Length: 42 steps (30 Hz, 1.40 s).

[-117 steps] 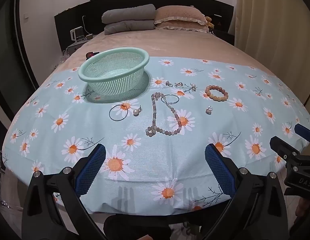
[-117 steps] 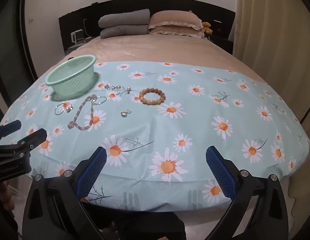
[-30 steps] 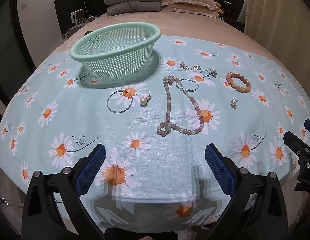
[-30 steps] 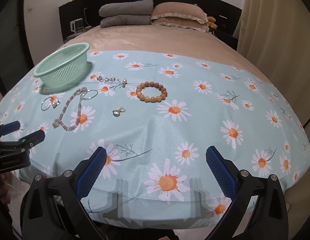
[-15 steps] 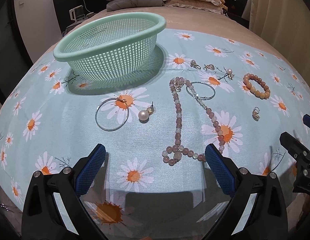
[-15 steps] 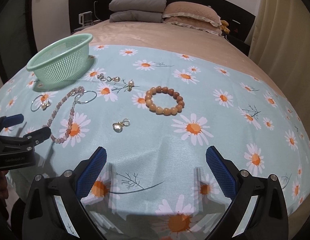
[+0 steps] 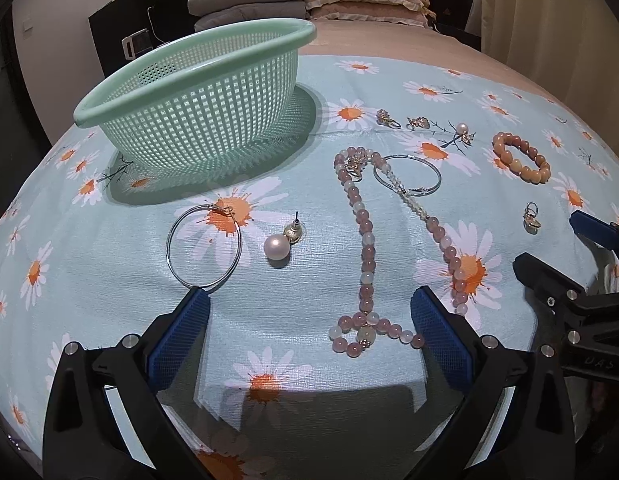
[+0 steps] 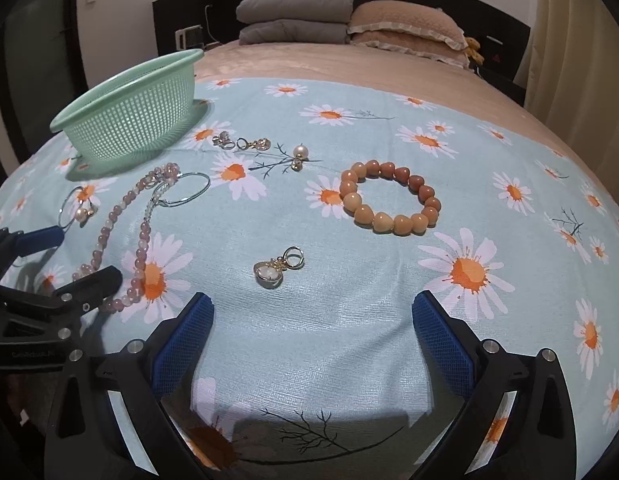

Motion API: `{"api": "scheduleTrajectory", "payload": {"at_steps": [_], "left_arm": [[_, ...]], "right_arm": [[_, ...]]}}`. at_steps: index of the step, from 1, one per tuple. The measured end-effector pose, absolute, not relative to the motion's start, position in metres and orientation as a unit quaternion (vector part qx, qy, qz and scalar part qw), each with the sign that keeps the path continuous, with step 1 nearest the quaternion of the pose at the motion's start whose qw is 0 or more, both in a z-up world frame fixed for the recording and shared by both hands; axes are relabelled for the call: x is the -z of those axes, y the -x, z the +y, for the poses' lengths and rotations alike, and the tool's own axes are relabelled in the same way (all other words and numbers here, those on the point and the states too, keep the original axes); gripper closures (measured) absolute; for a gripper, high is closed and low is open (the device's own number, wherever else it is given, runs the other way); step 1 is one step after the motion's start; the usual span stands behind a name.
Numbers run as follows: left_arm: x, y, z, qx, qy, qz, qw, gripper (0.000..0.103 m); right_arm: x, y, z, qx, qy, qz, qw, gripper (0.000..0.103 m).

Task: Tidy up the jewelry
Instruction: 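Grasp the pink bead necklace with the left gripper while the right grasps the heart pendant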

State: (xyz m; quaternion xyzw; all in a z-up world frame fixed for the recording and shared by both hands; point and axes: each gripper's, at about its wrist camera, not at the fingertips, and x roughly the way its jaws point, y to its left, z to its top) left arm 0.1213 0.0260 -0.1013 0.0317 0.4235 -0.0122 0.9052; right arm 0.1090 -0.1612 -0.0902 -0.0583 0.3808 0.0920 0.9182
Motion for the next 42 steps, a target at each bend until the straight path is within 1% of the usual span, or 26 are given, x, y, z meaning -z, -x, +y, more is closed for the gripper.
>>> {"api": "scheduleTrajectory", "payload": {"at_steps": [2, 3, 4, 5, 6, 7, 8, 9, 10, 12, 13, 14, 16, 18, 26, 27, 30, 31, 32, 34, 37, 38, 39, 40, 41, 42], "left_arm": [[0.1, -0.119, 0.028, 0.017, -0.029, 0.418, 0.908, 0.004], [0.1, -0.118, 0.028, 0.021, -0.032, 0.415, 0.909, 0.007], [0.099, -0.116, 0.027, 0.027, -0.036, 0.412, 0.91, 0.008], [0.097, -0.114, 0.024, 0.034, -0.044, 0.408, 0.911, 0.015], [0.095, -0.111, 0.022, 0.041, -0.052, 0.403, 0.913, 0.026], [0.094, -0.106, 0.02, 0.047, -0.058, 0.397, 0.915, 0.032], [0.093, -0.104, 0.018, 0.055, -0.063, 0.393, 0.916, 0.044], [0.092, -0.103, 0.016, 0.061, -0.067, 0.391, 0.916, 0.057], [0.091, -0.102, 0.015, 0.067, -0.07, 0.39, 0.916, 0.064], [0.091, -0.103, 0.014, 0.086, -0.065, 0.394, 0.913, 0.087], [0.091, -0.104, 0.014, 0.092, -0.062, 0.397, 0.911, 0.088], [0.09, -0.105, 0.013, 0.099, -0.06, 0.399, 0.909, 0.092], [0.089, -0.106, 0.013, 0.108, -0.054, 0.403, 0.907, 0.092], [0.087, -0.107, 0.014, 0.121, -0.04, 0.409, 0.904, 0.097], [0.085, -0.102, 0.018, 0.129, -0.03, 0.422, 0.897, 0.097], [0.085, -0.103, 0.018, 0.131, -0.031, 0.424, 0.895, 0.097], [0.084, -0.102, 0.02, 0.127, -0.036, 0.412, 0.901, 0.096], [0.083, -0.101, 0.02, 0.129, -0.039, 0.408, 0.903, 0.096], [0.083, -0.1, 0.019, 0.128, -0.043, 0.404, 0.905, 0.096], [0.083, -0.101, 0.018, 0.13, -0.046, 0.403, 0.905, 0.095], [0.084, -0.103, 0.017, 0.136, -0.042, 0.404, 0.903, 0.079], [0.084, -0.103, 0.016, 0.141, -0.041, 0.403, 0.903, 0.067], [0.084, -0.102, 0.013, 0.142, -0.044, 0.4, 0.904, 0.051], [0.083, -0.102, 0.011, 0.135, -0.052, 0.395, 0.907, 0.044], [0.083, -0.102, 0.009, 0.13, -0.06, 0.392, 0.909, 0.039], [0.084, -0.103, 0.007, 0.129, -0.065, 0.392, 0.909, 0.039]], "right_arm": [[0.088, -0.109, -0.163, -0.097, 0.058, 0.379, 0.919, 0.007], [0.088, -0.108, -0.164, -0.1, 0.056, 0.376, 0.92, 0.008], [0.086, -0.106, -0.164, -0.101, 0.057, 0.371, 0.921, 0.015], [0.084, -0.105, -0.166, -0.096, 0.061, 0.364, 0.924, 0.023], [0.081, -0.104, -0.167, -0.091, 0.066, 0.357, 0.927, 0.041], [0.08, -0.103, -0.168, -0.093, 0.067, 0.355, 0.928, 0.06], [0.08, -0.104, -0.169, -0.105, 0.063, 0.358, 0.926, 0.07], [0.08, -0.106, -0.17, -0.113, 0.059, 0.361, 0.924, 0.084], [0.08, -0.106, -0.168, -0.116, 0.063, 0.36, 0.924, 0.092], [0.08, -0.106, -0.162, -0.127, 0.076, 0.36, 0.921, 0.102], [0.08, -0.106, -0.159, -0.132, 0.084, 0.359, 0.92, 0.102], [0.08, -0.106, -0.156, -0.14, 0.087, 0.358, 0.919, 0.102], [0.079, -0.107, -0.154, -0.153, 0.085, 0.359, 0.917, 0.102], [0.076, -0.106, -0.156, -0.168, 0.073, 0.362, 0.914, 0.103], [0.065, -0.104, -0.167, -0.183, 0.039, 0.359, 0.914, 0.102], [0.064, -0.104, -0.168, -0.176, 0.037, 0.354, 0.918, 0.098], [0.064, -0.108, -0.173, -0.178, 0.018, 0.357, 0.917, 0.094], [0.065, -0.109, -0.174, -0.177, 0.016, 0.359, 0.916, 0.084], [0.064, -0.11, -0.174, -0.173, 0.017, 0.356, 0.918, 0.064], [0.062, -0.108, -0.174, -0.165, 0.024, 0.341, 0.925, 0.048], [0.062, -0.113, -0.17, -0.164, 0.033, 0.344, 0.924, 0.048], [0.063, -0.115, -0.169, -0.164, 0.034, 0.345, 0.923, 0.048], [0.064, -0.117, -0.167, -0.163, 0.036, 0.347, 0.923, 0.048], [0.066, -0.118, -0.166, -0.162, 0.038, 0.35, 0.922, 0.048], [0.067, -0.12, -0.165, -0.16, 0.039, 0.352, 0.921, 0.048], [0.069, -0.121, -0.165, -0.159, 0.039, 0.355, 0.92, 0.048]]}}
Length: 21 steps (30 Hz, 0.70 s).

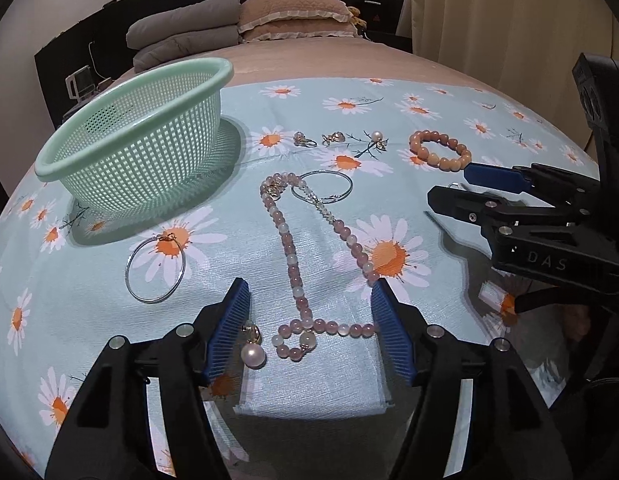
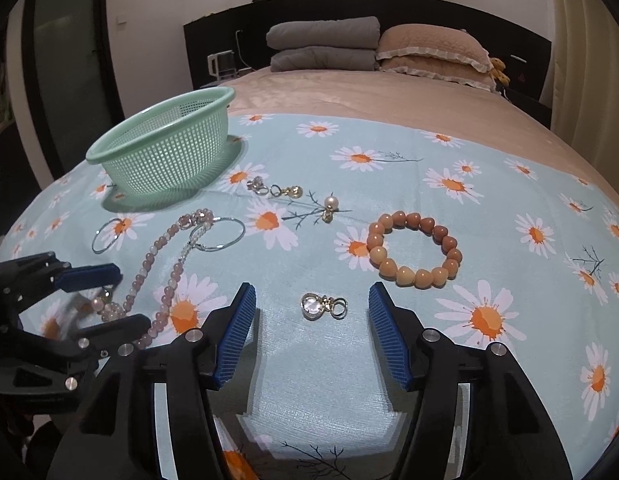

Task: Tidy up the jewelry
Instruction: 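Grasp the pink bead necklace with the left gripper while the right grasps the heart pendant, then carry necklace and pendant over the green basket and open both grippers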

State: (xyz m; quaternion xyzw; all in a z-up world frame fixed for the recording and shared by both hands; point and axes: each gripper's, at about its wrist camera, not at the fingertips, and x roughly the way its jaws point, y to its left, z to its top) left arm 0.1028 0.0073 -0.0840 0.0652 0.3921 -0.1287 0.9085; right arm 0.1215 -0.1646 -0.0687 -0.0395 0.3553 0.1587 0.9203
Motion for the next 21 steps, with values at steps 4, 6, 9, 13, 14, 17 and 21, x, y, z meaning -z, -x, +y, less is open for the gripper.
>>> {"api": "scheduleTrajectory", "payload": {"at_steps": [4, 6, 9, 13, 14, 17, 21], "left_arm": [[0.087, -0.107, 0.009, 0.131, -0.052, 0.396, 0.907, 0.038], [0.088, -0.107, 0.009, 0.126, -0.055, 0.395, 0.908, 0.043], [0.089, -0.109, 0.009, 0.112, -0.067, 0.396, 0.909, 0.069], [0.087, -0.116, 0.019, 0.128, -0.024, 0.414, 0.901, 0.097], [0.087, -0.116, 0.02, 0.13, -0.023, 0.416, 0.9, 0.097], [0.084, -0.112, 0.018, 0.14, -0.022, 0.421, 0.896, 0.097], [0.074, -0.101, 0.021, 0.159, 0.003, 0.412, 0.897, 0.097]], "right_arm": [[0.076, -0.126, -0.165, -0.158, 0.035, 0.366, 0.916, 0.047], [0.077, -0.126, -0.164, -0.161, 0.037, 0.369, 0.915, 0.051], [0.079, -0.127, -0.161, -0.167, 0.045, 0.375, 0.911, 0.086], [0.078, -0.126, -0.159, -0.166, 0.053, 0.376, 0.91, 0.088], [0.077, -0.126, -0.16, -0.169, 0.051, 0.378, 0.909, 0.088], [0.073, -0.122, -0.163, -0.176, 0.041, 0.386, 0.904, 0.088], [0.06, -0.11, -0.168, -0.172, 0.039, 0.382, 0.907, 0.088]]}}
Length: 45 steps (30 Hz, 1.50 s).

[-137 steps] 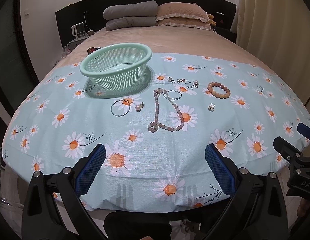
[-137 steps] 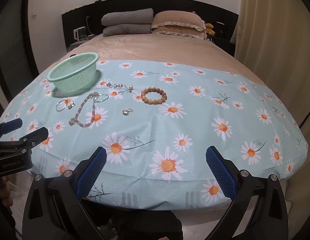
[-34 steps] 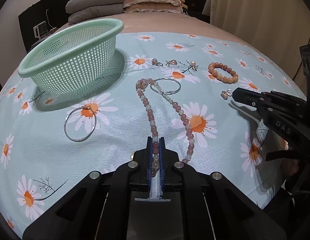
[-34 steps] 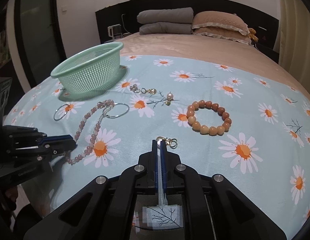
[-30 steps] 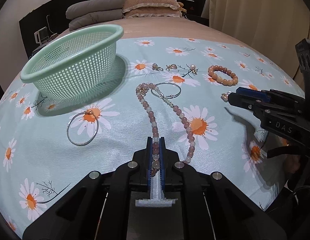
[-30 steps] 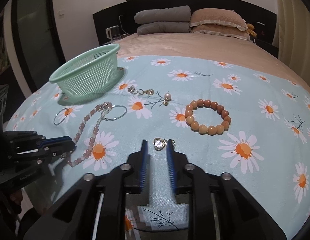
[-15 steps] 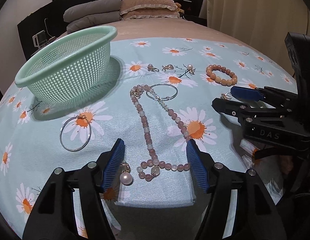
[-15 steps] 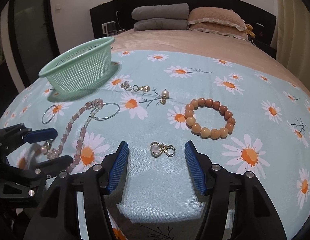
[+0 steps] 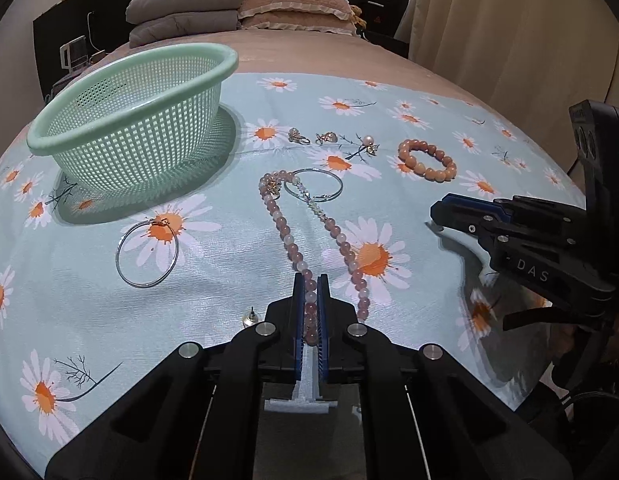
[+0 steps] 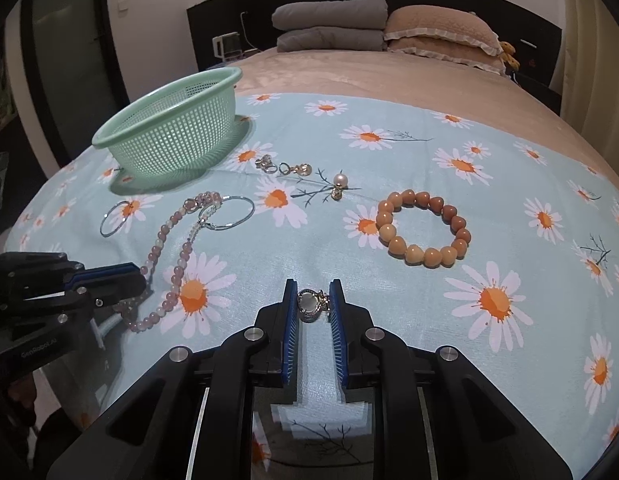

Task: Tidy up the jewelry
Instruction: 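Carry necklace and pendant over the green basket and open both grippers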

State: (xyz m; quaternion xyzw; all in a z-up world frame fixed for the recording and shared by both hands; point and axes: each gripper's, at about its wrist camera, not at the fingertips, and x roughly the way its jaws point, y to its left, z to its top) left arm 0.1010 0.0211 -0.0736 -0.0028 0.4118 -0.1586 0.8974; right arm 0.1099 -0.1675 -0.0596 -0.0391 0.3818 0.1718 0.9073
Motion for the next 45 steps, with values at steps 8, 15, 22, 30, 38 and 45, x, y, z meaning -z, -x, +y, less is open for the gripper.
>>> {"api": "scheduleTrajectory", "payload": {"at_steps": [8, 15, 22, 30, 38, 45], "left_arm": [[0.028, -0.073, 0.023, 0.159, -0.006, 0.373, 0.914, 0.097], [-0.017, -0.055, 0.029, 0.158, -0.004, 0.335, 0.929, 0.097], [-0.059, -0.06, 0.043, 0.132, -0.002, 0.309, 0.942, 0.097], [-0.113, -0.081, 0.074, 0.108, -0.009, 0.265, 0.958, 0.097], [-0.159, -0.132, 0.116, 0.08, -0.009, 0.225, 0.971, 0.097], [-0.14, -0.184, 0.137, 0.072, -0.023, 0.245, 0.967, 0.097]], "right_arm": [[0.018, -0.076, -0.174, -0.155, 0.04, 0.344, 0.925, 0.088], [-0.02, -0.051, -0.177, -0.154, 0.044, 0.311, 0.937, 0.088], [-0.062, -0.042, -0.171, -0.151, 0.053, 0.266, 0.951, 0.088], [-0.105, -0.061, -0.141, -0.18, 0.072, 0.218, 0.957, 0.088], [-0.126, -0.114, -0.093, -0.223, 0.082, 0.197, 0.951, 0.088], [-0.114, -0.167, -0.047, -0.257, 0.074, 0.201, 0.943, 0.088]]}}
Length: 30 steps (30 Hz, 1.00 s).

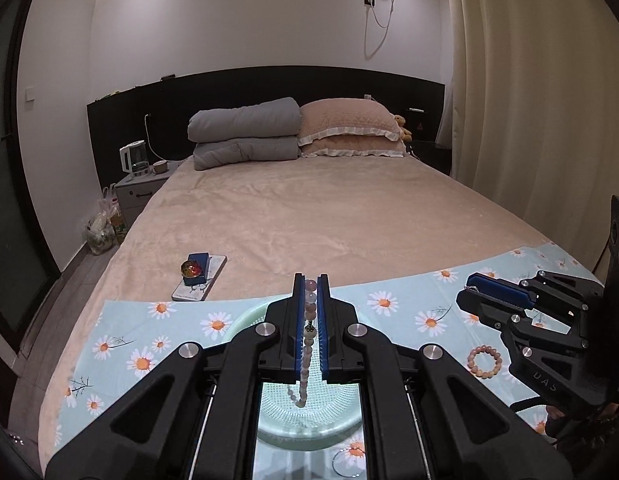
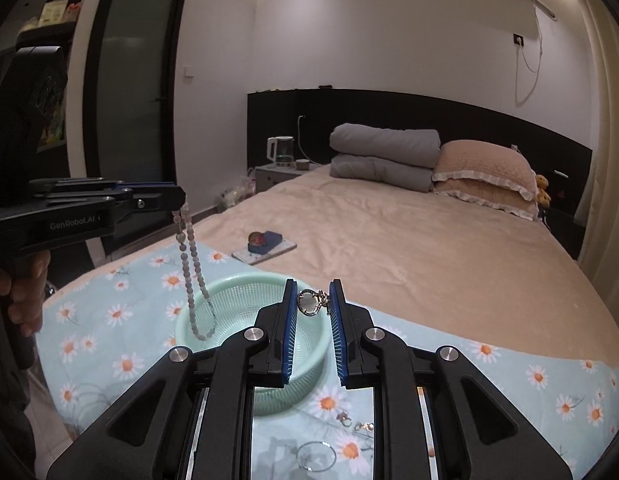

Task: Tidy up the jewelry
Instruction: 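Carry necklace and pendant over the green basket and open both grippers, then withdraw both grippers from the basket toward the wooden bead bracelet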

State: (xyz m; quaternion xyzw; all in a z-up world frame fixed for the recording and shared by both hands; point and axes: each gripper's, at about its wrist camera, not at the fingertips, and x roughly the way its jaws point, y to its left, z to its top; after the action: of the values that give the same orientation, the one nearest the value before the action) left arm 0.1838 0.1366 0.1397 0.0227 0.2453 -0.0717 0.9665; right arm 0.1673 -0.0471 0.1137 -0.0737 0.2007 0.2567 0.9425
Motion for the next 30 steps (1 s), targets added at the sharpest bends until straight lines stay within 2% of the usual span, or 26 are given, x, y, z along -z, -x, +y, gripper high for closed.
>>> {"api": "scheduleTrajectory", "payload": {"at_steps": [10, 15, 16, 17, 18, 19, 20, 21, 23, 24, 26, 30], "left_arm": [[-0.04, -0.241, 0.152, 0.077, 0.006, 0.331, 0.94, 0.097], [-0.004, -0.252, 0.155, 0.074, 0.019, 0.359, 0.93, 0.097], [-0.001, -0.252, 0.156, 0.07, 0.018, 0.361, 0.93, 0.096], [0.001, -0.251, 0.156, 0.062, 0.016, 0.359, 0.931, 0.095], [0.0, -0.249, 0.158, 0.056, 0.015, 0.355, 0.933, 0.087], [-0.001, -0.248, 0.159, 0.052, 0.017, 0.353, 0.934, 0.081], [-0.005, -0.246, 0.162, 0.048, 0.022, 0.35, 0.935, 0.056], [-0.009, -0.242, 0.164, 0.042, 0.026, 0.342, 0.938, 0.036], [-0.021, -0.234, 0.168, 0.032, 0.024, 0.327, 0.944, 0.03], [-0.027, -0.231, 0.168, 0.03, 0.022, 0.324, 0.945, 0.024], [-0.04, -0.222, 0.169, 0.019, 0.017, 0.314, 0.949, 0.012], [-0.064, -0.202, 0.165, 0.01, 0.007, 0.3, 0.954, 0.006]], "right_arm": [[-0.011, -0.238, -0.005, -0.269, 0.069, 0.306, 0.911, 0.088], [0.007, -0.25, -0.006, -0.259, 0.064, 0.32, 0.909, 0.086], [0.007, -0.25, -0.006, -0.26, 0.063, 0.32, 0.909, 0.085], [0.005, -0.25, -0.006, -0.256, 0.065, 0.317, 0.911, 0.078], [0.004, -0.248, -0.008, -0.252, 0.067, 0.314, 0.913, 0.071], [0.001, -0.246, -0.009, -0.241, 0.069, 0.307, 0.918, 0.053], [-0.003, -0.242, -0.011, -0.225, 0.072, 0.296, 0.926, 0.036], [-0.009, -0.238, -0.018, -0.213, 0.073, 0.281, 0.933, 0.033], [-0.021, -0.233, -0.025, -0.199, 0.072, 0.268, 0.94, 0.027], [-0.026, -0.231, -0.03, -0.193, 0.069, 0.266, 0.942, 0.022], [-0.038, -0.226, -0.041, -0.182, 0.059, 0.259, 0.947, 0.019], [-0.064, -0.212, -0.064, -0.167, 0.039, 0.248, 0.953, 0.018]]}}
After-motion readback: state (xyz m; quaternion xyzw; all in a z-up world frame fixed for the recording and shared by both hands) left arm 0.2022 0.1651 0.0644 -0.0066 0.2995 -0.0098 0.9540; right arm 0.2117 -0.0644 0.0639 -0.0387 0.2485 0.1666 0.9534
